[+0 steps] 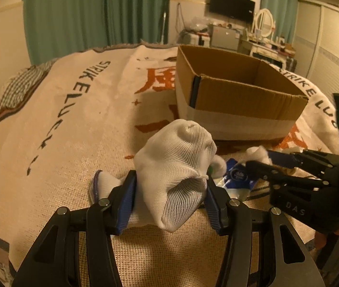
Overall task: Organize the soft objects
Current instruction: 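Grasp the crumpled white cloth with the right tool while the left tool holds the sock, then carry the sock and white cloth into the box and open both tools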
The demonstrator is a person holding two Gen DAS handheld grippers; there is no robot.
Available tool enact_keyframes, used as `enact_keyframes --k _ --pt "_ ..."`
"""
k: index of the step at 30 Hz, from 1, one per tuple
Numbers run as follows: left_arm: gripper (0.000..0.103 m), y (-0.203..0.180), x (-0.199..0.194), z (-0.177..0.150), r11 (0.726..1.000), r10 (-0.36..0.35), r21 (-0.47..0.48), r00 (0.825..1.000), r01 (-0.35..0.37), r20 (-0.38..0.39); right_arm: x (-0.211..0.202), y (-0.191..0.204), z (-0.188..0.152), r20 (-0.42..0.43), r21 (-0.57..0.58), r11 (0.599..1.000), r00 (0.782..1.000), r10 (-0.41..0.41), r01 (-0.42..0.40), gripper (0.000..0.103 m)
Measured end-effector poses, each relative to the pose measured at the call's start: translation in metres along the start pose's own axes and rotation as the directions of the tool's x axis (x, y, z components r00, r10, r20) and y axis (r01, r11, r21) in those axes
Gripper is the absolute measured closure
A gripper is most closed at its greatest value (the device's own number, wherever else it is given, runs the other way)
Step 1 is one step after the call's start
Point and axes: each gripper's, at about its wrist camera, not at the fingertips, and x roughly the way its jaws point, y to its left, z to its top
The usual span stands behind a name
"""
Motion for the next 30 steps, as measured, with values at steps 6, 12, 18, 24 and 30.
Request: enact_keyframes --k 6,12,18,24,30 --pt "0.052 -0.007 -0.003 -0.001 0.999 0.034 0.019 0.999 -0.034 0.003 -0.034 0.002 -0.009 0.058 -0.007 1.000 0.998 -0.008 0.008 0.069" --pt "0.052 -0.021 -0.024 -0.001 0.999 0.032 0.016 0.999 -0.033 0.025 -0.074 -0.005 -0.017 0.104 0.024 1.000 0.995 -0.011 0.008 0.069" --pt "0.052 -0.043 -0.058 0.009 0.999 0.022 0.021 0.996 -0.024 0.092 -0.122 -0.019 -0.021 0.172 0.057 0.998 0.985 -0.028 0.018 0.069" --pt "0.052 -0.069 -0.083 0.034 0.998 0.011 0.060 0.987 -0.021 0.159 -0.163 -0.030 -0.010 0.261 0.048 0.998 0.965 -0.039 0.027 0.069" --pt "0.052 -0.079 -0.099 0.066 0.999 -0.008 0.044 0.974 -0.002 0.225 -0.185 -0.042 0.016 0.309 0.030 0.999 0.951 -0.029 0.021 0.069"
